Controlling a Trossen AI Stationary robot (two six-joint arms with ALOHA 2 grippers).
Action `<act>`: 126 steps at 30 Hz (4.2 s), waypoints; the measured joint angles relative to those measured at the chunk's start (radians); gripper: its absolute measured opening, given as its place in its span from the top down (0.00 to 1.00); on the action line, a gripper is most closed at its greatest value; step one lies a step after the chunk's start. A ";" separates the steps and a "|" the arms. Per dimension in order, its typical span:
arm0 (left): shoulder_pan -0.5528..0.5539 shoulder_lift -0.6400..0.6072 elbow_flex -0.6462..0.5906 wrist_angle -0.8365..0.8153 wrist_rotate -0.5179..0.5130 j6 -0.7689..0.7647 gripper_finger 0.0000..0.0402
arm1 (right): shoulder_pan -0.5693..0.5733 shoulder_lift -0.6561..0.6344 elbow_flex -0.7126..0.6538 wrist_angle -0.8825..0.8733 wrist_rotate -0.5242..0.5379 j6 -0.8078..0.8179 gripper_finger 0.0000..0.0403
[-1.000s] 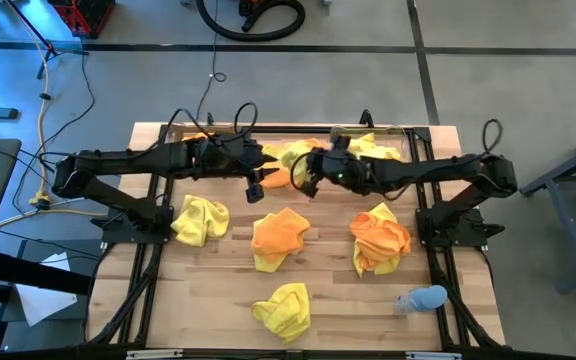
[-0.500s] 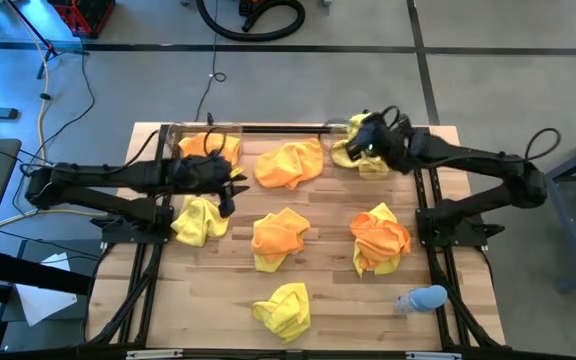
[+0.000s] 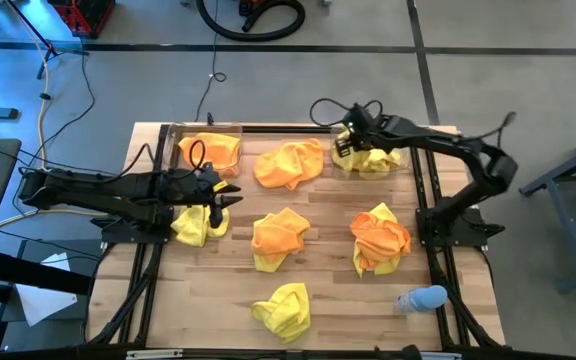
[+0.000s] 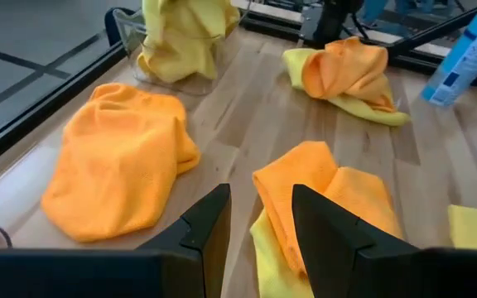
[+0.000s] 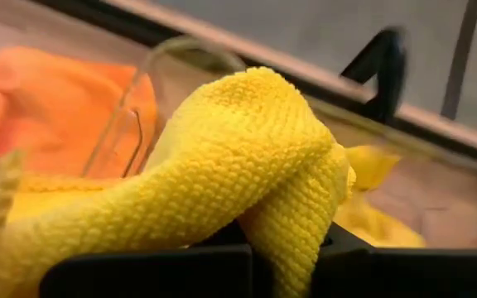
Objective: Sort microfiber towel by color & place in baskets
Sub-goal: Put the bottom left yellow microfiber cloth into the right transparent bin
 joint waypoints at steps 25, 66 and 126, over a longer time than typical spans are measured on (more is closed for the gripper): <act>-0.087 -0.003 0.000 -0.028 -0.030 -0.016 0.70 | -0.044 0.197 0.000 0.038 -0.143 0.066 0.72; -0.086 -0.003 0.000 -0.036 -0.031 -0.010 0.70 | -0.024 0.218 0.000 0.003 -0.094 0.097 0.96; -0.086 -0.003 0.000 -0.027 -0.031 -0.017 0.70 | 0.001 0.077 0.027 -0.042 -0.085 0.081 0.43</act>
